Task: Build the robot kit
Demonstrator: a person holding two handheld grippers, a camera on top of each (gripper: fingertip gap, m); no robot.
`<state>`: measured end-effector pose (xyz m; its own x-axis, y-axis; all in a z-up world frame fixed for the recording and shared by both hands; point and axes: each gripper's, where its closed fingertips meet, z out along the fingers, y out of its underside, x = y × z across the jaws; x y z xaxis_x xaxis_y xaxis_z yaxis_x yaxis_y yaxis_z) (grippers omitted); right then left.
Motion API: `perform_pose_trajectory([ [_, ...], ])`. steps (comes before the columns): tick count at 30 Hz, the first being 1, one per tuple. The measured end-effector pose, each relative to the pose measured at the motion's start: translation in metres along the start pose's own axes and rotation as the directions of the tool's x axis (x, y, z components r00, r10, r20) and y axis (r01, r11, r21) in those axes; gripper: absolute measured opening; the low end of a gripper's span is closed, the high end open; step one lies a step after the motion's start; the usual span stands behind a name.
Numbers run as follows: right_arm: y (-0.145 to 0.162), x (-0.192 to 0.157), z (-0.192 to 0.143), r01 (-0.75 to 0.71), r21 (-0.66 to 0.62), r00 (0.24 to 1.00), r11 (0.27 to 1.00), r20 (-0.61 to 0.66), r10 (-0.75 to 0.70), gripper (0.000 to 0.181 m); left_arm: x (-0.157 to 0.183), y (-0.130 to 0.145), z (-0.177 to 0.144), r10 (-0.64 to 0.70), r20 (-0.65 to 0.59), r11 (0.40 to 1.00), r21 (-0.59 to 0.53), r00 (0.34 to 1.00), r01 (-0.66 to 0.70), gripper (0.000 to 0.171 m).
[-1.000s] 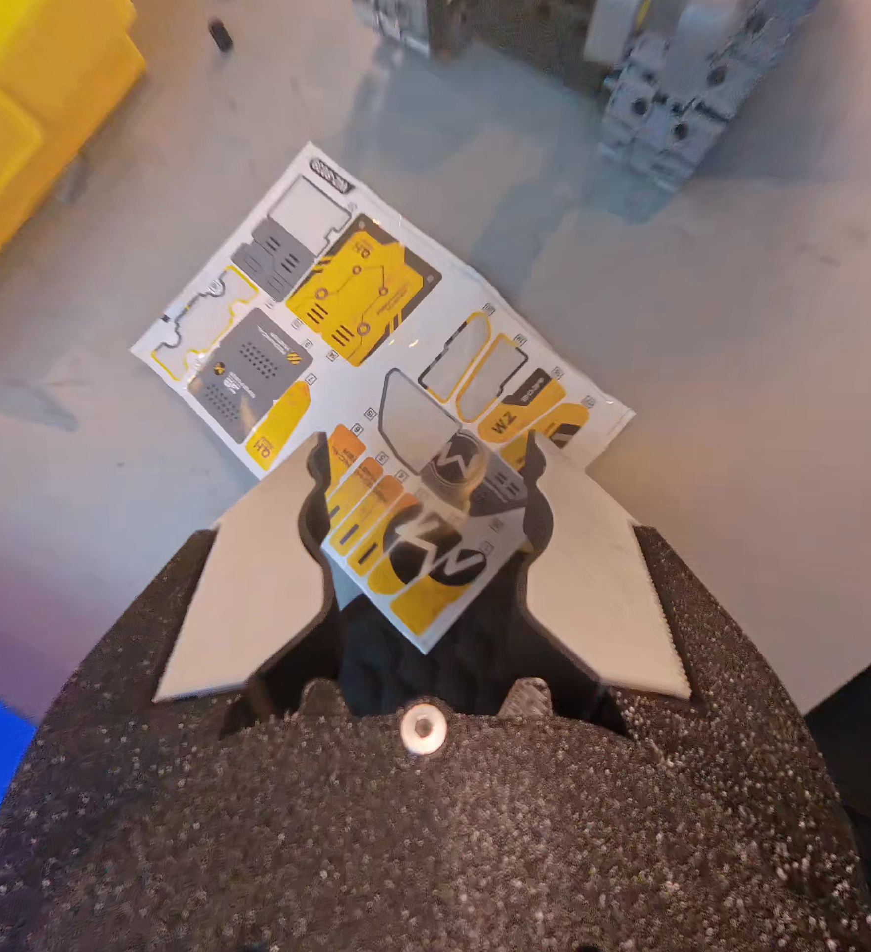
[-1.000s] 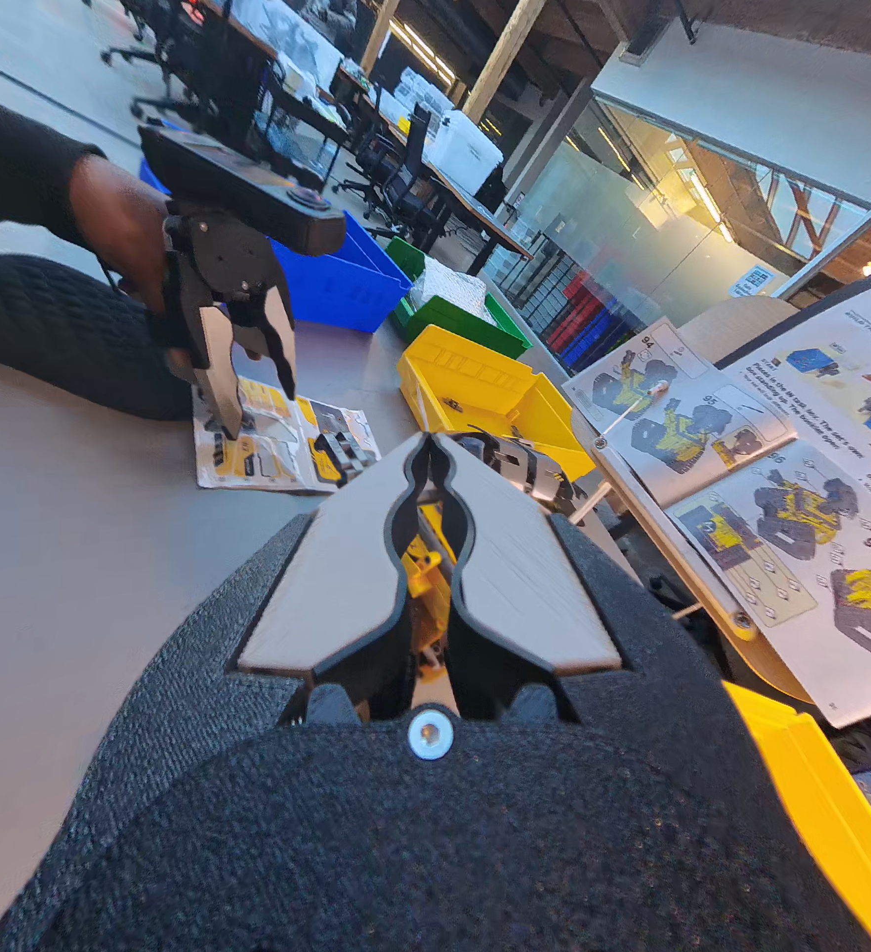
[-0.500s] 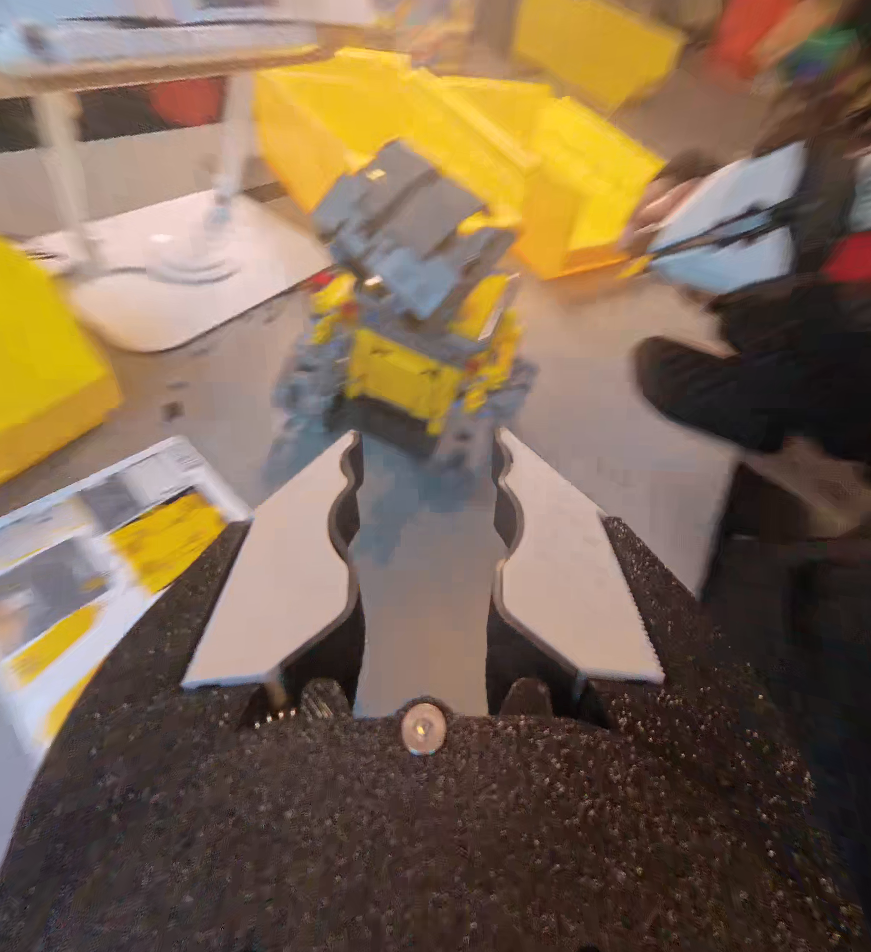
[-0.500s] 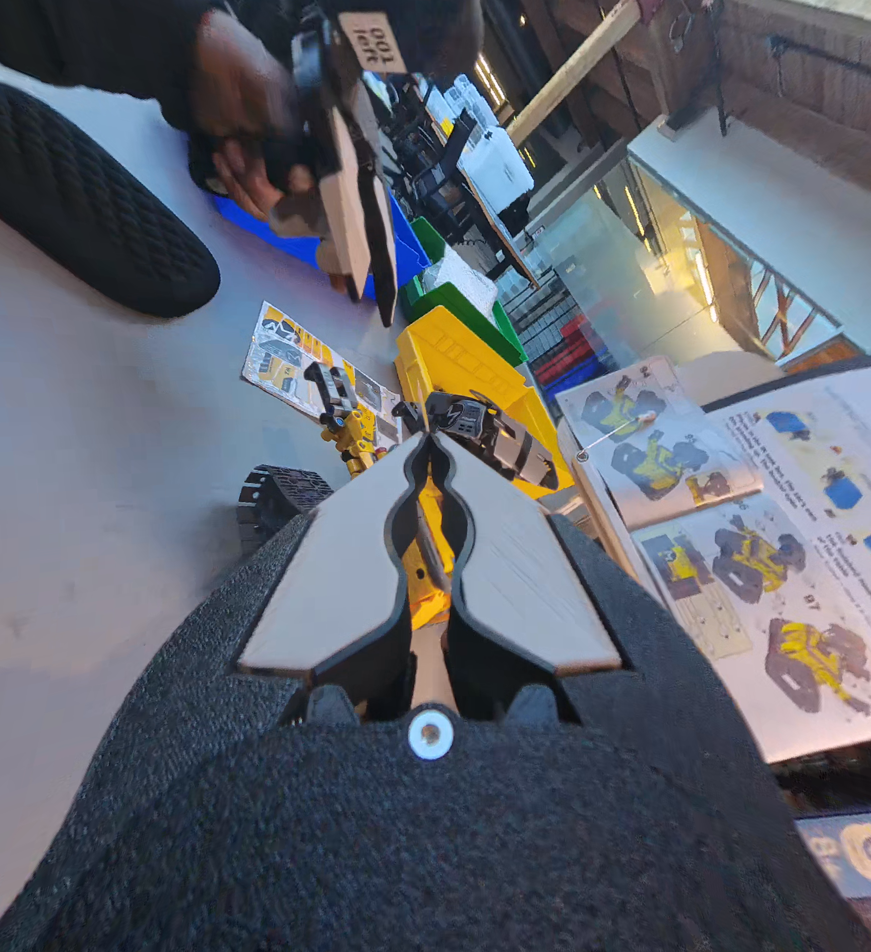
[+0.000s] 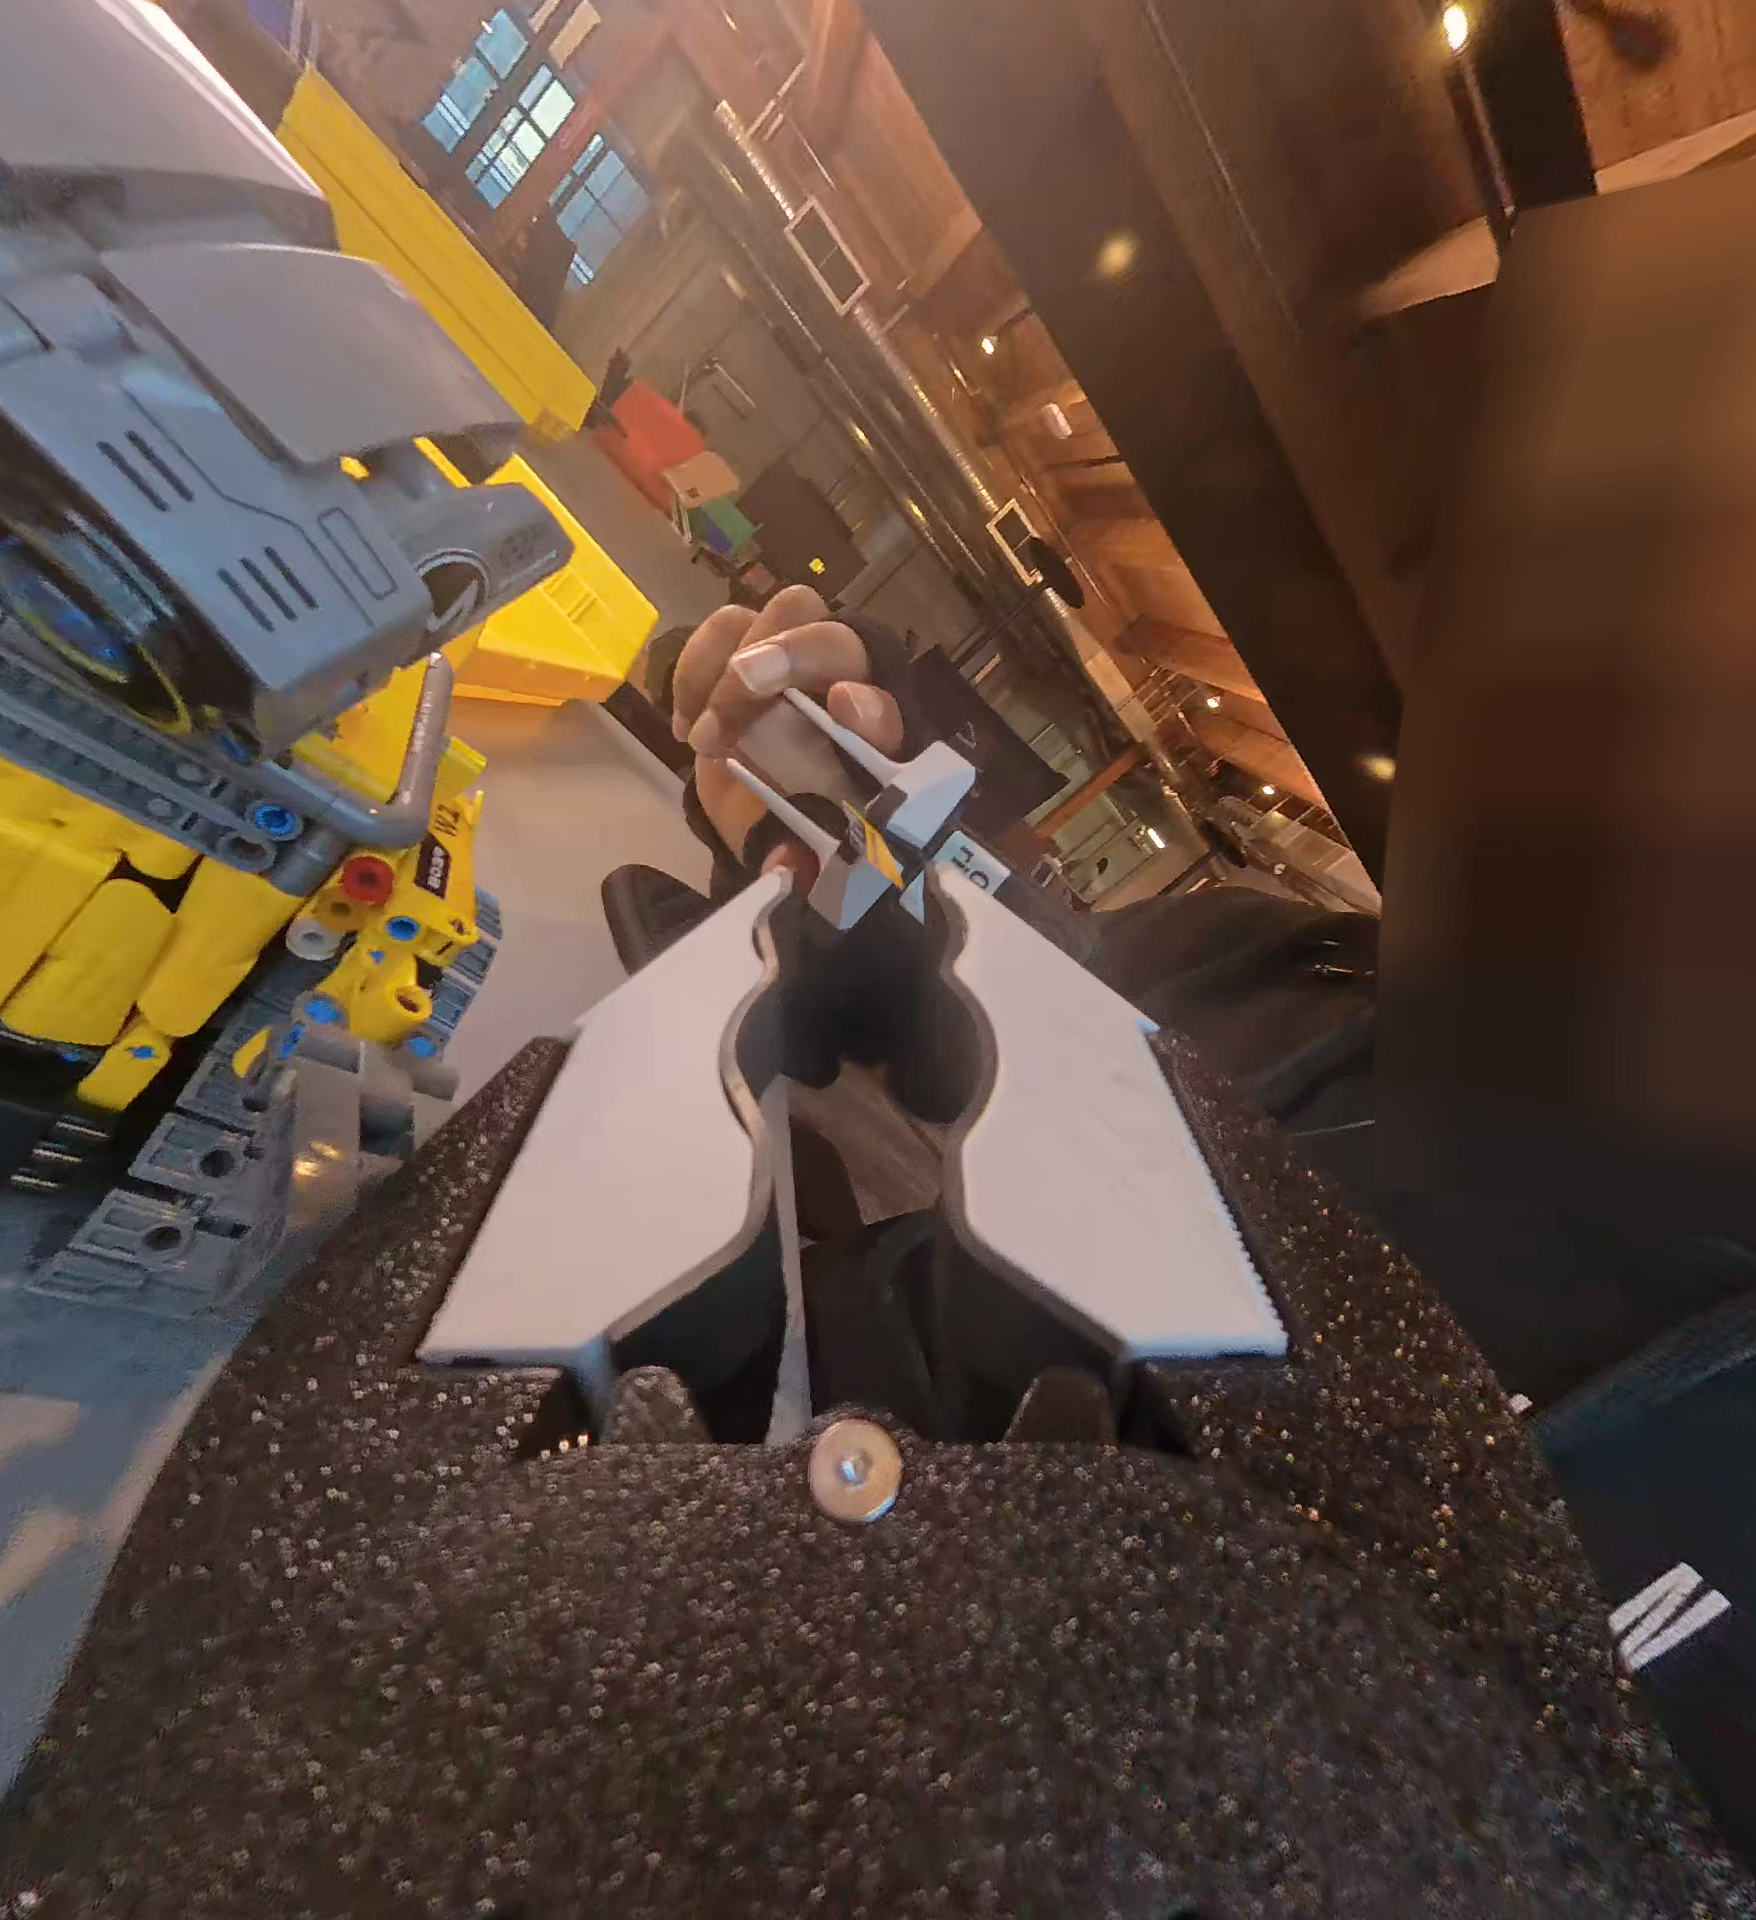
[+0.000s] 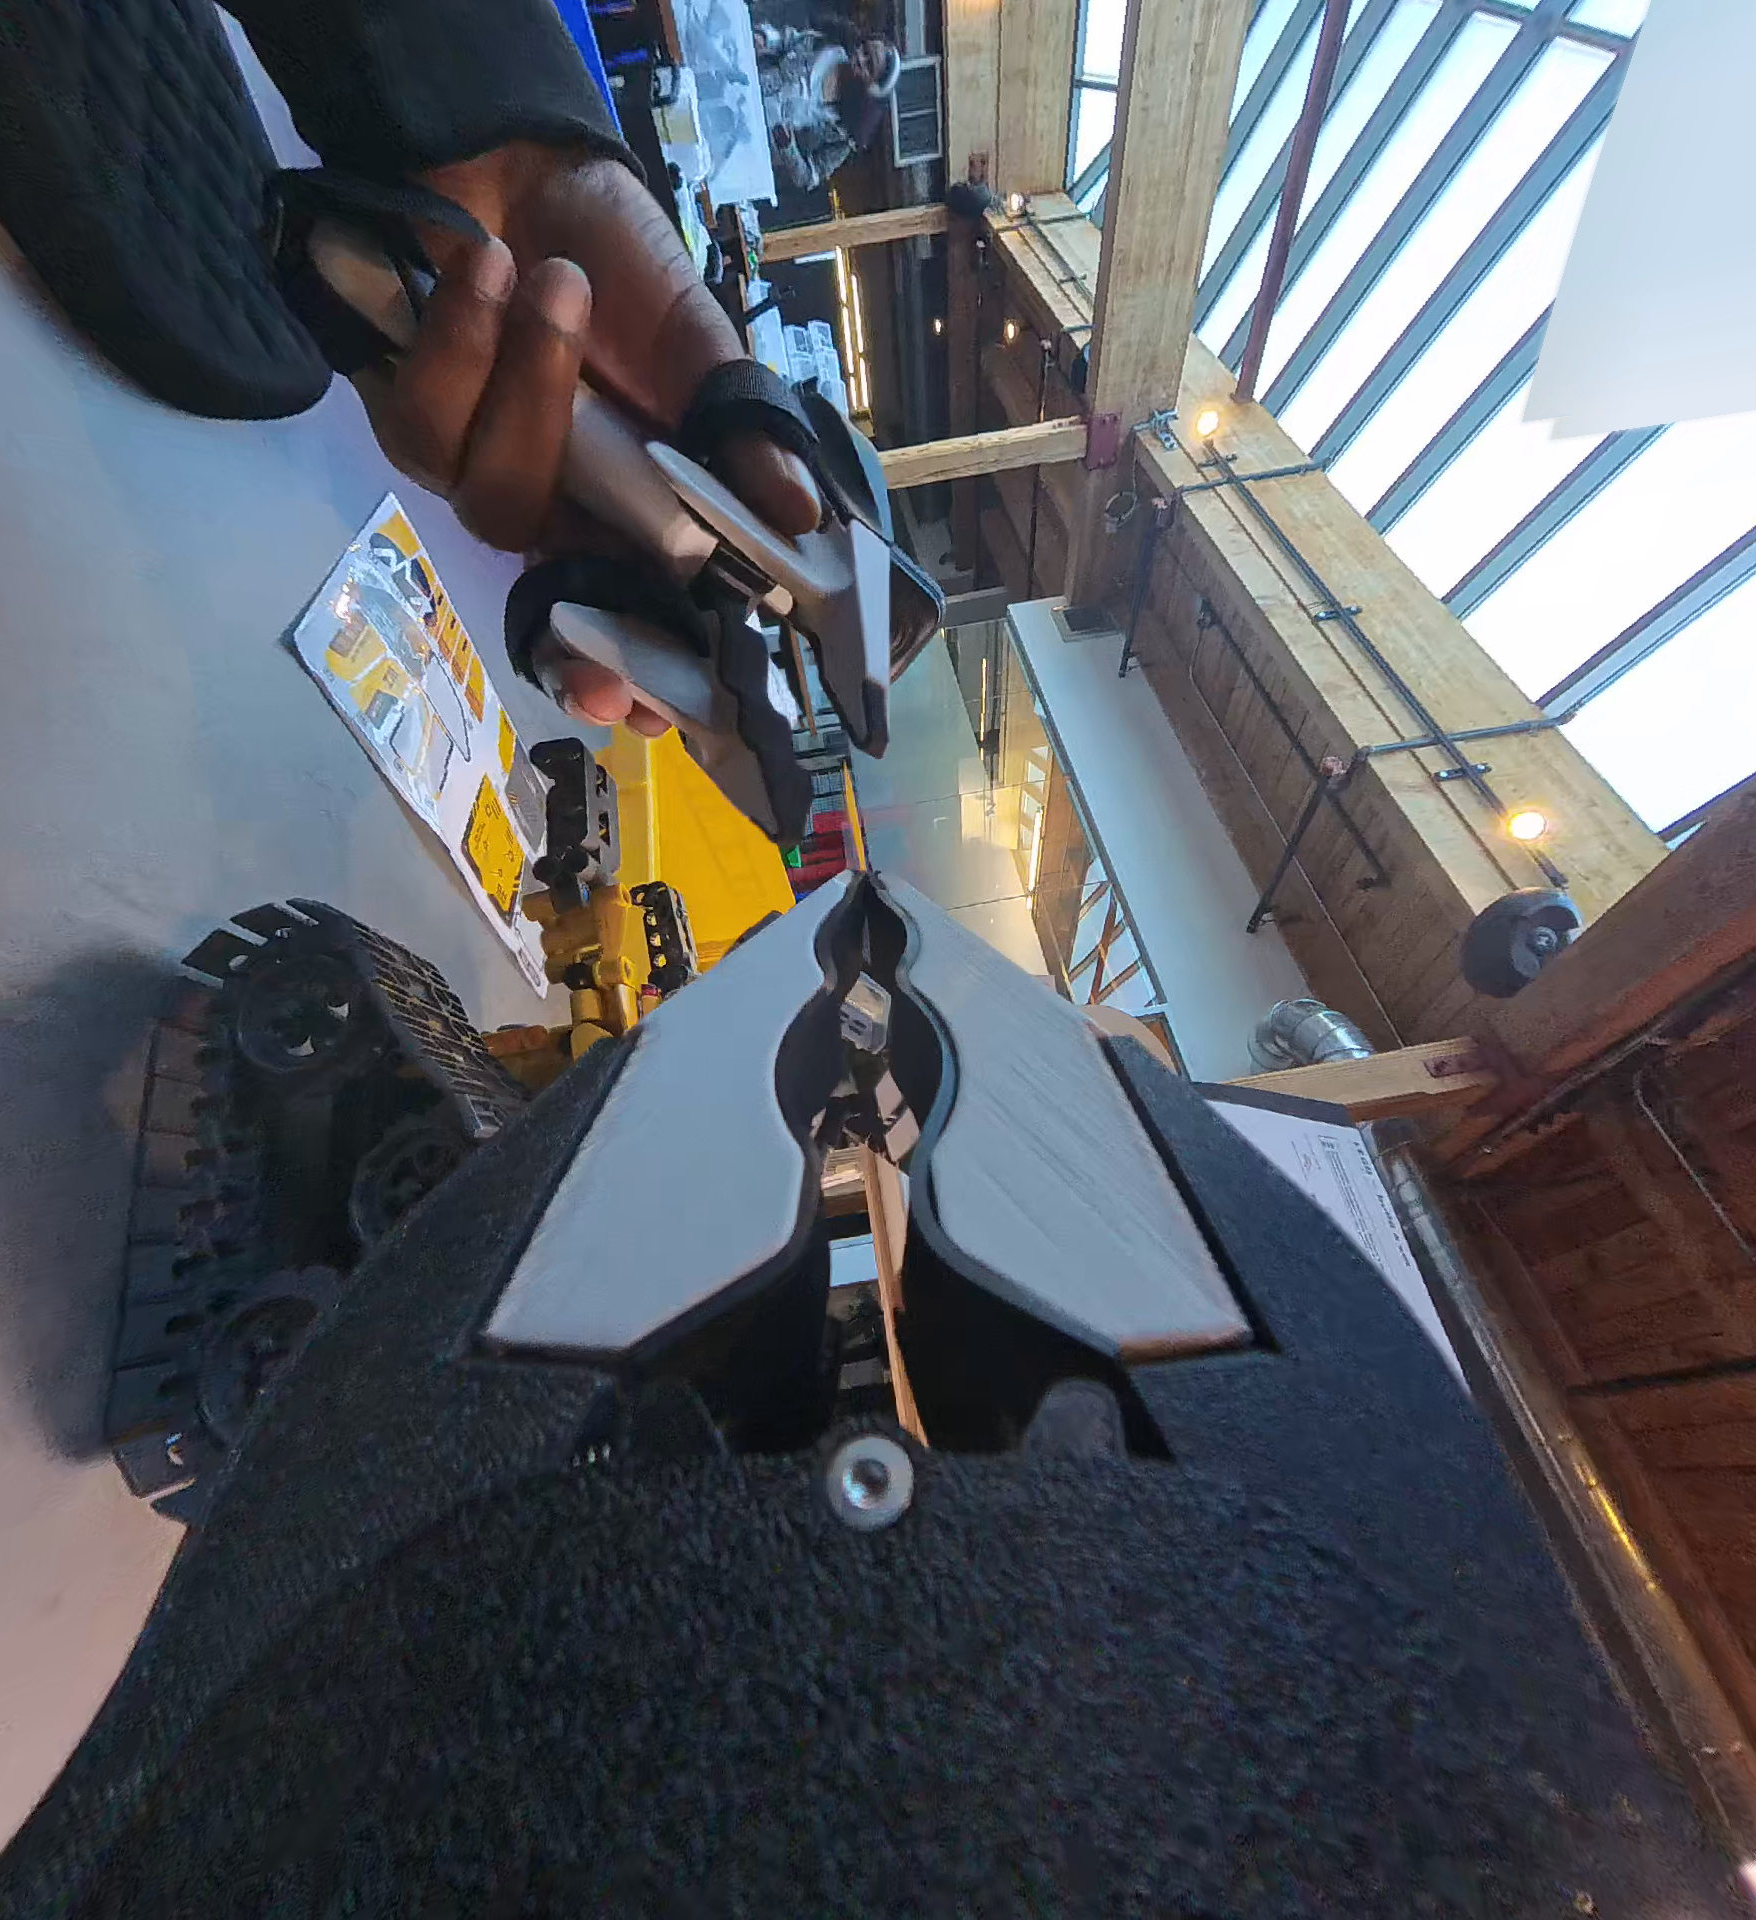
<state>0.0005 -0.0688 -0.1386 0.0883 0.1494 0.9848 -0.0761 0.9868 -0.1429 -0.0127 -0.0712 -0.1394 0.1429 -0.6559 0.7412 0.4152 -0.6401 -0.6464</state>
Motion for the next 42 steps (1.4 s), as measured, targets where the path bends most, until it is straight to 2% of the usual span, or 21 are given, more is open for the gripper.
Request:
perform_pose_trajectory([
  [8, -0.002, -0.008, 0.0, 0.02, 0.014, 1.0, 1.0, 0.009, -0.02, 0.0, 0.002, 0.004, 0.005, -0.006, 0.014, 1.0, -0.011, 1.0, 0.007, 0.0],
  [10, -0.001, -0.007, -0.001, 0.007, 0.007, 1.0, 1.0, 0.003, -0.007, 0.0, 0.001, 0.004, 0.006, 0.015, 0.037, 1.0, 0.002, 0.999, -0.015, 0.0],
  [12, 0.002, -0.002, -0.001, -0.087, 0.005, 0.996, 0.996, -0.013, 0.087, 0.006, 0.0, 0.003, 0.006, 0.055, 0.064, 0.998, 0.021, 0.996, -0.056, 0.0],
  [14, 0.008, 0.005, -0.001, -0.274, 0.009, 0.962, 0.962, -0.019, 0.274, 0.019, 0.0, -0.004, 0.004, 0.117, 0.096, 0.989, 0.08, 0.989, -0.124, 0.0],
  [15, 0.01, 0.01, -0.001, -0.406, 0.022, 0.913, 0.913, -0.013, 0.407, 0.023, 0.003, -0.01, 0.002, 0.146, 0.102, 0.979, 0.128, 0.984, -0.158, 0.0],
  [17, 0.01, 0.016, 0.0, -0.672, 0.059, 0.741, 0.739, 0.045, 0.67, 0.028, 0.012, -0.023, -0.004, 0.195, 0.108, 0.948, 0.234, 0.975, -0.216, 0.0],
  [19, 0.007, 0.024, 0.003, -0.878, 0.093, 0.477, 0.469, 0.104, 0.873, 0.029, 0.021, -0.032, -0.007, 0.257, 0.124, 0.903, 0.321, 0.958, -0.284, 0.0],
  [20, 0.002, 0.026, 0.006, -0.941, 0.102, 0.335, 0.322, 0.149, 0.93, 0.029, 0.025, -0.035, -0.007, 0.283, 0.135, 0.876, 0.367, 0.95, -0.313, 0.0],
  [21, -0.004, 0.028, 0.009, -0.975, 0.112, 0.211, 0.192, 0.194, 0.958, 0.028, 0.03, -0.037, -0.006, 0.303, 0.136, 0.846, 0.416, 0.943, -0.332, 0.0],
  [23, -0.012, 0.036, 0.015, -0.989, 0.146, 0.032, -0.004, 0.242, 0.97, 0.018, 0.038, -0.04, -0.003, 0.326, 0.119, 0.795, 0.502, 0.938, -0.34, 0.0],
  [25, -0.014, 0.044, 0.019, -0.977, 0.165, -0.087, -0.135, 0.27, 0.959, 0.011, 0.042, -0.039, 0.001, 0.341, 0.118, 0.758, 0.552, 0.933, -0.347, 0.0],
  [27, -0.012, 0.05, 0.021, -0.96, 0.175, -0.162, -0.216, 0.28, 0.946, 0.011, 0.044, -0.036, 0.005, 0.354, 0.116, 0.737, 0.576, 0.928, -0.353, 0.0],
  [32, -0.013, 0.053, 0.019, -0.941, 0.177, -0.223, -0.288, 0.317, 0.922, 0.004, 0.046, -0.032, 0.016, 0.352, 0.11, 0.738, 0.578, 0.929, -0.348, 0.0],
  [36, -0.01, 0.054, 0.015, -0.946, 0.176, -0.209, -0.272, 0.309, 0.928, 0.0, 0.045, -0.032, 0.019, 0.346, 0.119, 0.746, 0.567, 0.931, -0.349, 0.0],
  [38, -0.009, 0.054, 0.014, -0.959, 0.147, -0.188, -0.243, 0.311, 0.932, 0.0, 0.043, -0.03, 0.021, 0.358, 0.136, 0.77, 0.516, 0.924, -0.375, 0.0],
  [39, -0.007, 0.054, 0.013, -0.969, 0.12, -0.172, -0.218, 0.311, 0.935, 0.0, 0.042, -0.029, 0.019, 0.372, 0.16, 0.785, 0.471, 0.914, -0.402, 0.013],
  [41, -0.004, 0.048, 0.011, -0.99, -0.005, -0.132, -0.138, 0.32, 0.938, 0.0, 0.037, -0.029, 0.011, 0.432, 0.264, 0.789, 0.353, 0.862, -0.503, 0.029],
  [42, -0.004, 0.04, 0.009, -0.992, -0.102, -0.107, -0.077, 0.333, 0.937, 0.0, 0.035, -0.028, 0.009, 0.473, 0.314, 0.789, 0.265, 0.823, -0.554, 0.029],
])
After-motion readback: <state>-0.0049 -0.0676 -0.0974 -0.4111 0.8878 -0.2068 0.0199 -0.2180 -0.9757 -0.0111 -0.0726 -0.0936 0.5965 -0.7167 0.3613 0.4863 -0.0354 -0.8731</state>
